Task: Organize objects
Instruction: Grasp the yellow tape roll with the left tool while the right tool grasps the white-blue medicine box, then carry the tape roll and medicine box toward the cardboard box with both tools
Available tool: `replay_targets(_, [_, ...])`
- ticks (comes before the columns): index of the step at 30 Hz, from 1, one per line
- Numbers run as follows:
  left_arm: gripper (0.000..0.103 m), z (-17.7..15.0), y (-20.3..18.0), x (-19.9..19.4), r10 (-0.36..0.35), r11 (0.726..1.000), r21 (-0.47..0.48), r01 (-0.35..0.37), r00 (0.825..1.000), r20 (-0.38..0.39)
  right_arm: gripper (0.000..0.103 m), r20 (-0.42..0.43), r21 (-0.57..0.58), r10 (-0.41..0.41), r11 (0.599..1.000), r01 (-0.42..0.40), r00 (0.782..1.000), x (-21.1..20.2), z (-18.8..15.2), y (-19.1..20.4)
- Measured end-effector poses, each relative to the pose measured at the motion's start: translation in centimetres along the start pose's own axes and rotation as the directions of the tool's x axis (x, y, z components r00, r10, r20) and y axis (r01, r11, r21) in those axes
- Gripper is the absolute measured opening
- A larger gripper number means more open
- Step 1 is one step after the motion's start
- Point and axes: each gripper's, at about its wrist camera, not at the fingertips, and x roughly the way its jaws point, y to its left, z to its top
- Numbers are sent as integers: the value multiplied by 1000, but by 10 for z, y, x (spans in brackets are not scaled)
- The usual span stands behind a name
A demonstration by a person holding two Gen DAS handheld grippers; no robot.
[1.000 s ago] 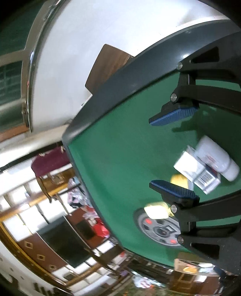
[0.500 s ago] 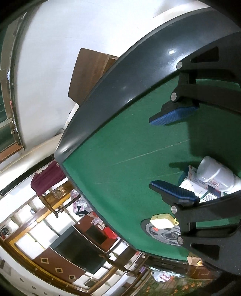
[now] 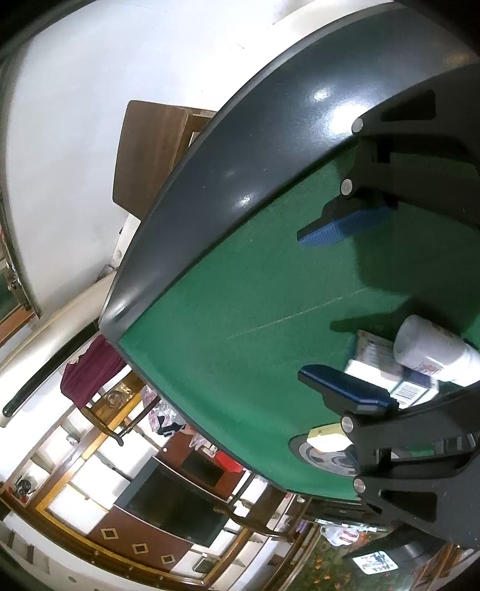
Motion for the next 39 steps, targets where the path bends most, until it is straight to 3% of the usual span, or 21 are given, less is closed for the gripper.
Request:
replay_targets(6, [75,9,-15,4,-88,996,34,87,996,8,66,-3,-19,-23,1000,23,1000,4,1,3])
replay_targets(9, [51,11,-18,6,-133,991,1,133,991,-9,66,-15,-22,-28,999,27,1000,8,1,3])
replay_targets(10, [38,11,-18,6,-147,989,-23,147,989,-15,66,-17,-23,-26,999,26,1000,8,1,3])
replay_targets(17, [37,-6,-13,-16,-102,984,-149,96,994,-37,66,-39,-47,-1,999,-1,999,11,-3,8])
replay_targets(23, [37,-39,1,-81,-21,967,-253,24,1000,17,66,-59,-85,-11,996,6,998,17,-7,14])
replay_targets(29, [38,-90,7,-154,87,926,-375,-50,993,80,66,-96,-147,-36,989,21,995,26,-16,25])
replay_targets(32, [38,-119,16,-177,142,896,-435,-93,987,81,66,-85,-234,-79,970,57,993,30,-22,41])
replay_targets(34, [38,-142,23,-193,166,867,-485,-111,984,71,66,-104,-261,-127,961,96,986,33,-24,50])
replay_targets(37, [38,-172,34,-210,212,820,-552,-148,976,52,66,-109,-371,-235,911,180,966,43,-33,70])
replay_targets(39, [38,-194,48,-221,248,784,-596,-173,968,45,64,-147,-411,-263,893,183,954,54,-38,80])
